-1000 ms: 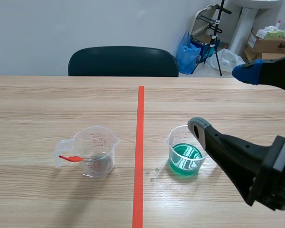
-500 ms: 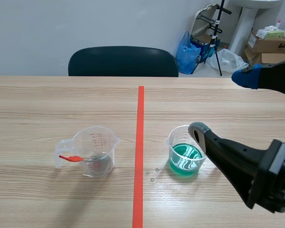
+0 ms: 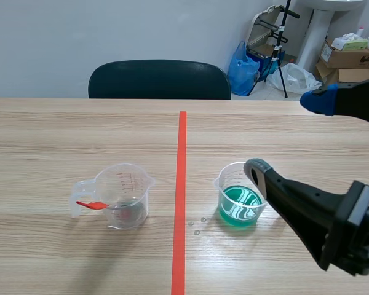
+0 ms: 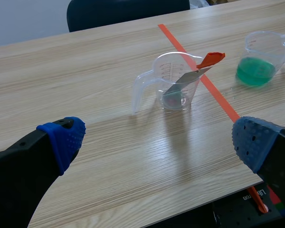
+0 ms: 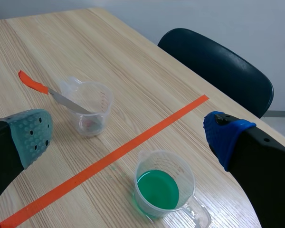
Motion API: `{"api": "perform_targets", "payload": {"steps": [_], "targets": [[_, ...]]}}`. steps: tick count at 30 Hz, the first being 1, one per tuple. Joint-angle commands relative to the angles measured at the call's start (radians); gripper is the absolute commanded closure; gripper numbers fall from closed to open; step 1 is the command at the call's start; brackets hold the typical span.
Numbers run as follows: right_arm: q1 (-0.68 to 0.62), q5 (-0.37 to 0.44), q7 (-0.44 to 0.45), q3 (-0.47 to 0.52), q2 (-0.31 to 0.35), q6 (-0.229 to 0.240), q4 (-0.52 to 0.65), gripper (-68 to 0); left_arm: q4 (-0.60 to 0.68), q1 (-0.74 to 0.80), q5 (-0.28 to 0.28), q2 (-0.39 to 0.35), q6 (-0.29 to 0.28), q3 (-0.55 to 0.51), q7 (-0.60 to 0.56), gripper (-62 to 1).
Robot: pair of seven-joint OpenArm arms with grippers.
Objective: Do the redox reaction experiment
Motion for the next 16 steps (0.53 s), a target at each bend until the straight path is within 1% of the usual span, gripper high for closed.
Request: {"api": "perform_targets", "payload": {"steps": [1, 4, 16], "targets": [[0.011, 0.011, -0.003, 0.001, 0.002, -0.004, 0.017, -67.9, 0.021, 0.013, -0.01, -0.006, 0.001, -0.003, -0.014, -62.3], [0.011, 0.011, -0.024, 0.001, 0.002, -0.004, 0.017, -67.9, 0.021, 0.013, -0.01, -0.006, 0.001, -0.003, -0.014, -62.3], [0.011, 0.011, -0.023, 0.001, 0.002, -0.004, 0.017, -67.9, 0.021, 0.013, -0.01, -0.006, 0.001, -0.003, -0.014, -62.3]]}}
